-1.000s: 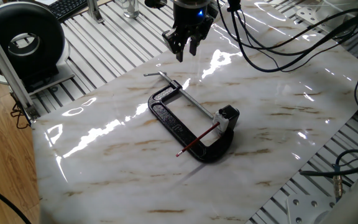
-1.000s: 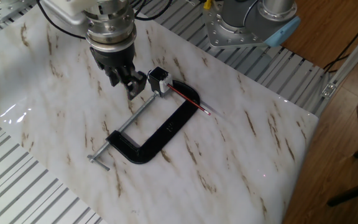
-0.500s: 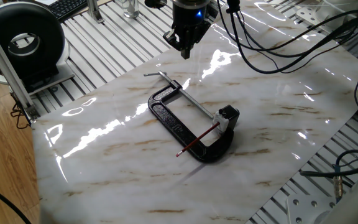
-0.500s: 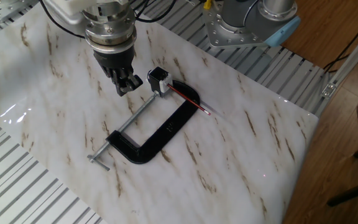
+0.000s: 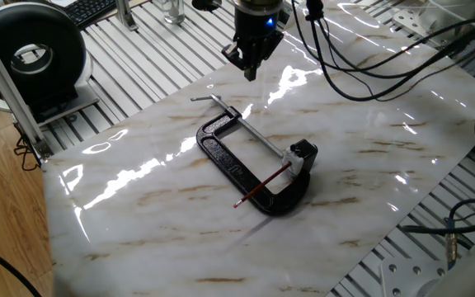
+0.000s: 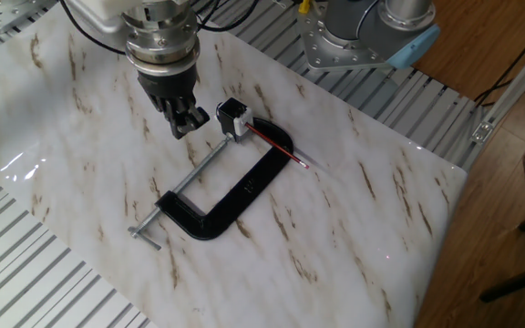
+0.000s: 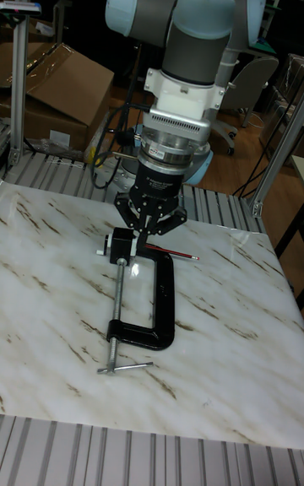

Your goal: Sharpen the pencil with a pencil sharpener

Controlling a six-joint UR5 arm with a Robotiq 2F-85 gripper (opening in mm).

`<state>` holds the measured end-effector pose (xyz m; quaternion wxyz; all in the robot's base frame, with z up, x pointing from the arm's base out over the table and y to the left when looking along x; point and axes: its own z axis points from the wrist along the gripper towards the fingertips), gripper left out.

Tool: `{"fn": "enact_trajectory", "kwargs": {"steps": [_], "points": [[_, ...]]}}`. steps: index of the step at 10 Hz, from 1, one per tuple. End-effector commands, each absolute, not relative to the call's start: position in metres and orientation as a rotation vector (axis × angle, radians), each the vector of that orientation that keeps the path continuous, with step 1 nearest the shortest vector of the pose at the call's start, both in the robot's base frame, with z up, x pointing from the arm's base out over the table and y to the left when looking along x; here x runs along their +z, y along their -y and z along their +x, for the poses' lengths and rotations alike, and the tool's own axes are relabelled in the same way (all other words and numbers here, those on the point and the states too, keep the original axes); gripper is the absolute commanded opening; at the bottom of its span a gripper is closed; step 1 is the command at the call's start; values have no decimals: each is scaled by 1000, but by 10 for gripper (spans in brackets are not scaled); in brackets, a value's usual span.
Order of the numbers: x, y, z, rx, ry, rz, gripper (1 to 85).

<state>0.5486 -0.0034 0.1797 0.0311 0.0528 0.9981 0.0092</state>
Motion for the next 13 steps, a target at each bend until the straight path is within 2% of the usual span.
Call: {"fn": "enact_trajectory", "kwargs": {"steps": [1,7,13], "points": [[173,5,539,96,-3060,133,10],[161,12,498,187,-3089,126,10],[159,29,487,126,-3085,56,10]]}}
